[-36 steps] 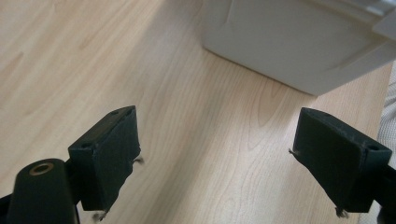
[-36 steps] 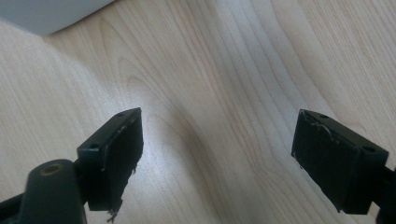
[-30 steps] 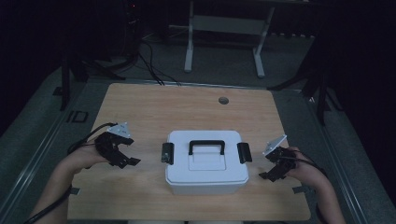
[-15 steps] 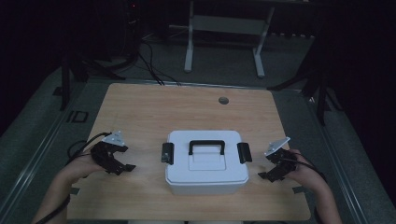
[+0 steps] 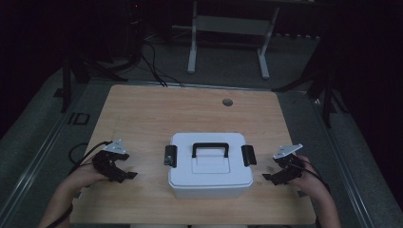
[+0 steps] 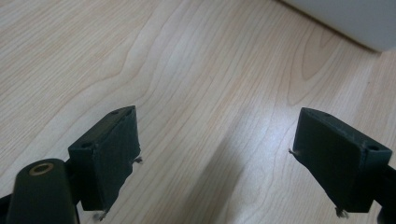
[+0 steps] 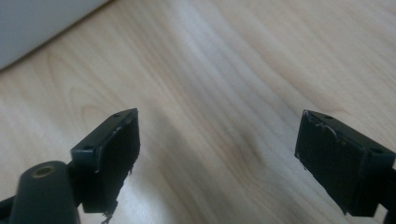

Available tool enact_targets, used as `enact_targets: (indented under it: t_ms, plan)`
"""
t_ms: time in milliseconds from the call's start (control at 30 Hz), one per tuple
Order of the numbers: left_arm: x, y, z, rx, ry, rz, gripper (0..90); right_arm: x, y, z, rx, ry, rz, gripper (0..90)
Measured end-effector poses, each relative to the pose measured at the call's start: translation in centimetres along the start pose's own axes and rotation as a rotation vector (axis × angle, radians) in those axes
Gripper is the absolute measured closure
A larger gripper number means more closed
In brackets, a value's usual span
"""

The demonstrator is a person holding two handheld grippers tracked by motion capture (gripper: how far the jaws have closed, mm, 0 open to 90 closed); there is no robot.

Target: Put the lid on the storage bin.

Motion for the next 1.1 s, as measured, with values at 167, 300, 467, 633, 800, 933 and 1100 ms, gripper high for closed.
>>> enact_targets:
  t_ms: [167,300,467,633,800,933,1100]
  plan:
    - [0.2,0.0,-0.4,-0.008,-0.025,0.02,14.9,0.3,-0.3,-0.4,0.048,-0.056,-0.054,13.4]
    - [0.4,0.0,-0.9,-0.021,-0.037,0.039,14.9,0.6,-0.3,-0.6,0.064,-0.084,-0.081,13.2]
    - [0.8,0.0,-1.7,-0.063,-0.062,0.036,14.9,0.7,-0.6,-1.0,0.114,-0.126,-0.134,12.2]
    - [0.8,0.2,-2.4,-0.089,-0.095,0.068,14.9,0.8,-1.1,-1.2,0.178,-0.172,-0.183,12.2]
    - [0.8,0.7,-3.2,-0.133,-0.146,0.136,14.9,1.2,-1.2,-1.3,0.21,-0.191,-0.193,12.1]
    - [0.4,1.0,-3.2,-0.157,-0.212,0.177,14.9,1.3,-1.3,-1.3,0.234,-0.221,-0.229,11.2]
    - [0.1,1.0,-3.2,-0.171,-0.265,0.218,14.9,1.6,-1.3,-1.5,0.236,-0.226,-0.237,11.2]
Point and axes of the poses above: each handheld gripper's, and its own axes: x roughly forward along the jaws, z roughly out of its top, y roughly to its left, the point moved 5 cm from there along x, roughly forward along the jaws, and after that the axes turned 2 degrees about -z, right-handed, at the moved point
